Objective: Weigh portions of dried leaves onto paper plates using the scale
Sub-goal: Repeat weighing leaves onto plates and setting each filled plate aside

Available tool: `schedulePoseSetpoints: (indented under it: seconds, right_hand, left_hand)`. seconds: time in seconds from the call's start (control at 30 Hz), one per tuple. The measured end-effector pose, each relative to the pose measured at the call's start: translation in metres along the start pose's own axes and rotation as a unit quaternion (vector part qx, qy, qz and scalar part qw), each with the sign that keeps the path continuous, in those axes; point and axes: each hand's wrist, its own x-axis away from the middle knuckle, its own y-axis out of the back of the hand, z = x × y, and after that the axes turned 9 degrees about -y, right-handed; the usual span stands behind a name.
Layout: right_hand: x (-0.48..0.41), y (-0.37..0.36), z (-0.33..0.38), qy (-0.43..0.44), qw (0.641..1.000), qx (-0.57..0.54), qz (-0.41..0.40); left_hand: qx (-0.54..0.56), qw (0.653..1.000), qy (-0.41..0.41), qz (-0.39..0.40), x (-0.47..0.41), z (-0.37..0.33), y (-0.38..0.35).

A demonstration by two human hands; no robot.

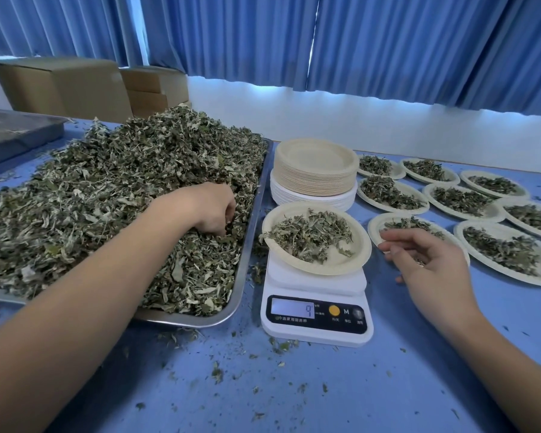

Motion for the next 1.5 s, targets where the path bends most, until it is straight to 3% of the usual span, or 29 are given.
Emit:
schedulePoseSetpoints:
  seconds: [0.4,0.6,0.83,1.07,1.33,1.5]
  right_hand:
    - [-0.003,0.000,-0.003,0.001,1.000,0.002,0.001]
    - [-0.003,-0.003,-0.002,-0.032,0.999,-0.035,0.014]
    - [0.000,-0.014,0.007,-0.092,0.988,-0.103,0.075]
    - [-0.001,-0.012,0.015,-0.154,0.968,-0.168,0.100]
    - [-0.021,0.040,0.020,-0.193,0.950,-0.245,0.033]
    - [-0.029,0.081,0.009,-0.221,0.945,-0.241,-0.013]
  left_hand:
    - [0.030,0.998,-0.004,-0.064,-0.004,0.001,-0.002]
    - [0.192,0.961,-0.053,-0.192,0.006,-0.026,0.004]
    - [0.130,0.979,-0.034,-0.156,0.015,-0.054,-0.012]
    - [0.212,0.965,0.039,-0.149,0.011,-0.071,-0.005]
    - [0.304,0.916,-0.003,-0.263,-0.001,-0.136,0.022]
    - [0.348,0.904,-0.017,-0.246,-0.025,-0.186,0.014]
